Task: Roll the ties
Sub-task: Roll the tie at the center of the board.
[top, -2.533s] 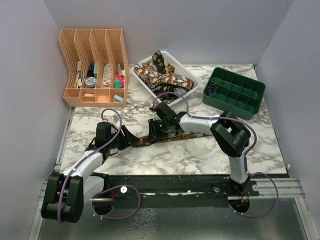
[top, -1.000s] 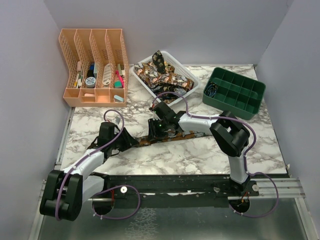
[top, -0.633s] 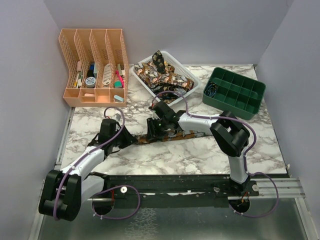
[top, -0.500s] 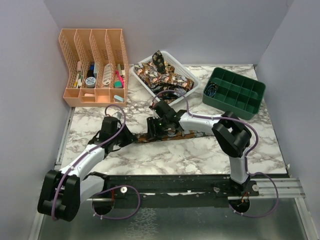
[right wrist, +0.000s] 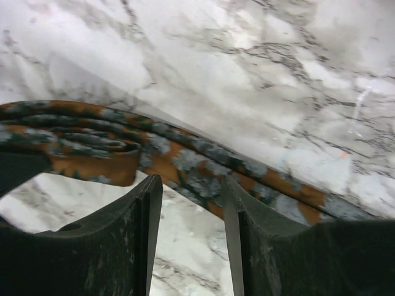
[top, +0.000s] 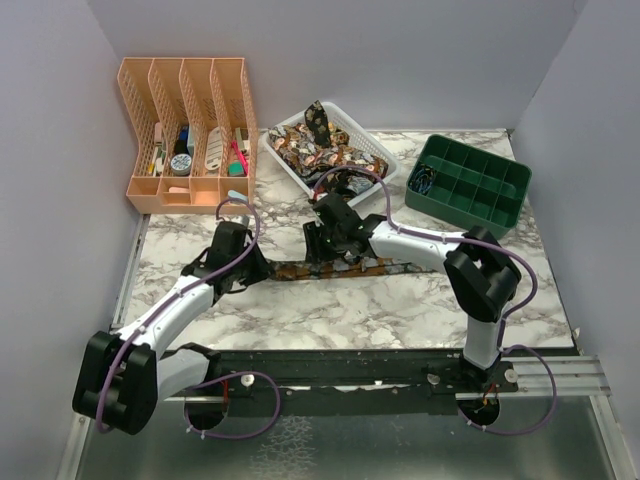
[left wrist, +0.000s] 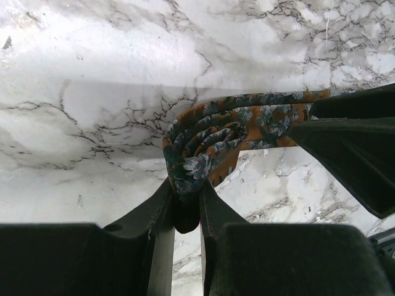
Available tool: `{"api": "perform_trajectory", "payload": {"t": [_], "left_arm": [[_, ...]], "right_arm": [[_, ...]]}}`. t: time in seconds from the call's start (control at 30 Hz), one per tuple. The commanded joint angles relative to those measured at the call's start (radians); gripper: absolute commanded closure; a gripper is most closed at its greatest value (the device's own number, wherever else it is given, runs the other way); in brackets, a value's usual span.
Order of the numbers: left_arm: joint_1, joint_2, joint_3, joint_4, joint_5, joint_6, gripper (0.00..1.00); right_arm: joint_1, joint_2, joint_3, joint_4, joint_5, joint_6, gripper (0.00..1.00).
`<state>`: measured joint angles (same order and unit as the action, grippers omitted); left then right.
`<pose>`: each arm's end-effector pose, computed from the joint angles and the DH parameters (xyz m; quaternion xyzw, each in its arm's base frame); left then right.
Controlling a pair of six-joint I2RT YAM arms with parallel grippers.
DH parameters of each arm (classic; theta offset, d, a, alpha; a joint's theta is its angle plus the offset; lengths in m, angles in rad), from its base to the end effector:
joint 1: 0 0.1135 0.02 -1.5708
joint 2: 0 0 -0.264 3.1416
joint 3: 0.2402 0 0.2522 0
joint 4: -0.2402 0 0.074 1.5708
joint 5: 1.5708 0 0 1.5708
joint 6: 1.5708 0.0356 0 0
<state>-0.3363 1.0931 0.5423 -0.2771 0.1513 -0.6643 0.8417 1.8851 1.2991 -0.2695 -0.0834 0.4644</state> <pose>0.1989 -0.0752 0.1904 -0.1246 0.9211 -0.2354 0.2838 0.2714 0.3083 0.1964 -0.1898 0.9166 0.2435 0.2541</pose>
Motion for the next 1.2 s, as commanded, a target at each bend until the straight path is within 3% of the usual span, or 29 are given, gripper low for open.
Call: {"api": "perform_trajectory", "payload": {"t": [0.0, 0.23, 0.33, 0.43, 0.53, 0.73, 1.17], "left_arm": [[-0.011, 0.028, 0.042, -0.025, -0.038, 0.006, 0.84], [-0.018, 0.042, 0.041, -0.025, -0.041, 0.002, 0.84], [-0.018, 0.049, 0.044, -0.025, -0.041, 0.002, 0.84], [-0.018, 0.049, 0.048, -0.027, -0.039, 0.002, 0.84], [-0.018, 0.049, 0.048, -0.027, -0.041, -0.001, 0.84], [-0.018, 0.047, 0.051, -0.027, -0.054, -0.014, 0.84], [-0.018, 0.072, 0.095, -0.018, -0.11, -0.039, 0.84]], "right_arm": [[-0.01, 0.01, -0.043, -0.018, 0.137, -0.1, 0.51], [-0.025, -0.026, -0.128, 0.141, 0.004, -0.252, 0.39], [-0.029, -0.027, -0.137, 0.171, -0.064, -0.319, 0.29], [-0.031, -0.033, -0.146, 0.194, -0.082, -0.372, 0.2], [-0.036, -0.032, -0.152, 0.207, -0.066, -0.432, 0.17], [-0.053, 0.016, -0.143, 0.184, -0.127, -0.487, 0.17], [-0.052, 0.018, -0.201, 0.169, -0.289, -0.42, 0.32]]}}
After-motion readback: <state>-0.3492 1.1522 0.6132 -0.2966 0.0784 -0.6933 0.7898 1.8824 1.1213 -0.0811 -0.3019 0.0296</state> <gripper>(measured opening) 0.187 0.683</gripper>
